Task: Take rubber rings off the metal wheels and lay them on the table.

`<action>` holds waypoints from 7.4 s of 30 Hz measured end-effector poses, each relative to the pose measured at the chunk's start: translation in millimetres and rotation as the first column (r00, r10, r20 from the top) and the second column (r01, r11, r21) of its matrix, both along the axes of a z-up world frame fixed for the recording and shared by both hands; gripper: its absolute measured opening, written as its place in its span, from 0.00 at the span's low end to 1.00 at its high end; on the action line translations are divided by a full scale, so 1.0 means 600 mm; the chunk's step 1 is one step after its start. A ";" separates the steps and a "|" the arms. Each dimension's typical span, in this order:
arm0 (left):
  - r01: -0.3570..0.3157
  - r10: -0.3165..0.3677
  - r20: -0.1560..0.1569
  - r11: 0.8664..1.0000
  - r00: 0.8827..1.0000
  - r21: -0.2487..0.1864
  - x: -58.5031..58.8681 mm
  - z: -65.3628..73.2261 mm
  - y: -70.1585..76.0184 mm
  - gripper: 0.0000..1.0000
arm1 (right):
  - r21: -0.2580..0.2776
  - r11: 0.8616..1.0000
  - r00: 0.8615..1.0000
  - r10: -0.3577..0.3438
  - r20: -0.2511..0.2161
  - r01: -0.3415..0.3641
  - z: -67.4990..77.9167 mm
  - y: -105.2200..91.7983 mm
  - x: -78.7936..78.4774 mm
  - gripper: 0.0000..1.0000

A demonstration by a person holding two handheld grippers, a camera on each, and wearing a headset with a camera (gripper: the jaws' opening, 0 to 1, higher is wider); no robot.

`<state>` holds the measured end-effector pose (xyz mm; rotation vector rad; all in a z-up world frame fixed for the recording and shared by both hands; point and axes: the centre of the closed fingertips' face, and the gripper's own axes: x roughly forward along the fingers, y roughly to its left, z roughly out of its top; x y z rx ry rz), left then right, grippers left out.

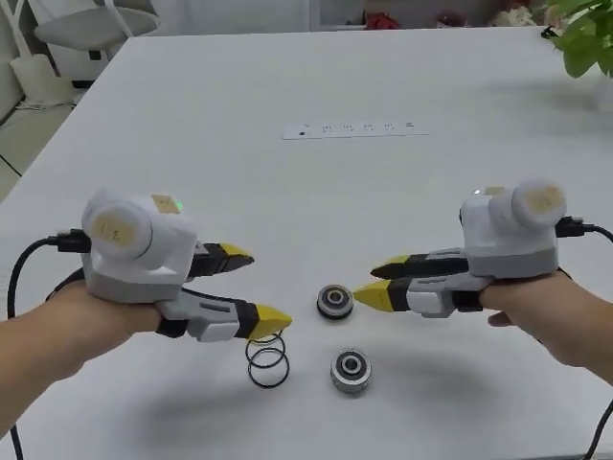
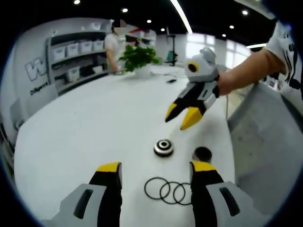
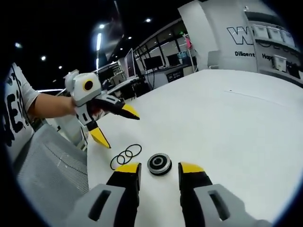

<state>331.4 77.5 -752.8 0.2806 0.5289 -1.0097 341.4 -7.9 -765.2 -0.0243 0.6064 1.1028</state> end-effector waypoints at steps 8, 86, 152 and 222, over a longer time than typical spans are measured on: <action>0.034 -0.034 -0.017 0.999 0.999 0.007 0.005 -0.014 -0.021 0.56 | -0.063 0.997 0.999 0.045 0.030 -0.043 -0.023 -0.013 -0.005 0.30; 0.106 -0.106 -0.003 0.994 0.994 0.012 0.032 -0.072 -0.121 0.14 | -0.064 0.991 0.991 0.122 0.051 -0.118 -0.074 0.031 0.004 0.22; 0.059 -0.060 0.017 0.997 0.998 0.054 0.032 -0.072 -0.112 0.12 | 0.104 0.992 0.989 -0.050 -0.138 0.065 -0.045 0.023 0.014 0.00; 0.117 -0.114 0.104 0.993 0.988 -0.029 -0.083 0.059 0.035 0.66 | 0.300 0.952 0.981 0.109 -0.159 -0.057 0.082 0.107 -0.074 0.00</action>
